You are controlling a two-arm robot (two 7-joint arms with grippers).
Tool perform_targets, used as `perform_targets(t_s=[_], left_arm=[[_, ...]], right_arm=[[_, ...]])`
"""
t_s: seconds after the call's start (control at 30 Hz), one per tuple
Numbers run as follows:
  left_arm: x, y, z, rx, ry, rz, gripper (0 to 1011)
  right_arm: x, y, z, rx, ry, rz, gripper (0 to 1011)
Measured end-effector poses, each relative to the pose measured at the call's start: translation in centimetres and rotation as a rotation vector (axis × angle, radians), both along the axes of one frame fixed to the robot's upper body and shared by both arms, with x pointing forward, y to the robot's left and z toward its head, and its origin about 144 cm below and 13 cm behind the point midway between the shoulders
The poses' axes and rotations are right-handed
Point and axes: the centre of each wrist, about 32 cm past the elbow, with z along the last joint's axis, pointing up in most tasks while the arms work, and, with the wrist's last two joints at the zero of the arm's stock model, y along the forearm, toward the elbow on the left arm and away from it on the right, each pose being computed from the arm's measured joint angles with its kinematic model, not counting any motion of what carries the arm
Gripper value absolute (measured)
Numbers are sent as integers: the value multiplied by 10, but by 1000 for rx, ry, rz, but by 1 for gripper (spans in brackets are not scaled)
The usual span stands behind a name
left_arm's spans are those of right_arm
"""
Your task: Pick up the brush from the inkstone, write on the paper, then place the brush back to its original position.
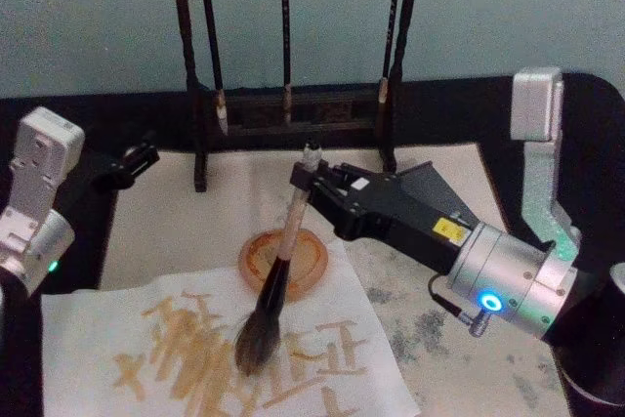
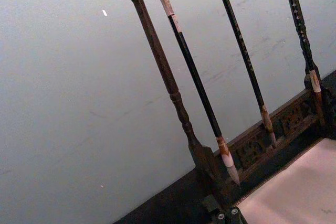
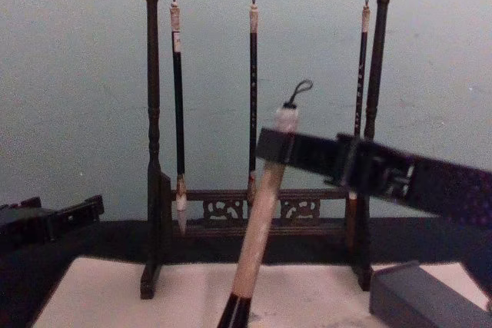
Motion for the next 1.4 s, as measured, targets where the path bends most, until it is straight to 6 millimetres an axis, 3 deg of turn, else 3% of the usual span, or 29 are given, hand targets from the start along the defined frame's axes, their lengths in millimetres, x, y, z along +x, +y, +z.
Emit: perform_targets(t_s=[0.4, 0.73, 1.17, 1.4], left_arm=[[0, 0, 0, 0, 0, 0, 1002], [0, 0, 0, 0, 0, 0, 1002], [0, 0, 0, 0, 0, 0, 1002], [0, 0, 0, 0, 0, 0, 1000]], right_arm=[[7, 0, -12, -2, 29, -10, 192], [7, -20, -18, -11, 46, -75, 192], [0, -41, -15, -1, 31, -129, 192], [-3, -41, -7, 20, 9, -117, 192]])
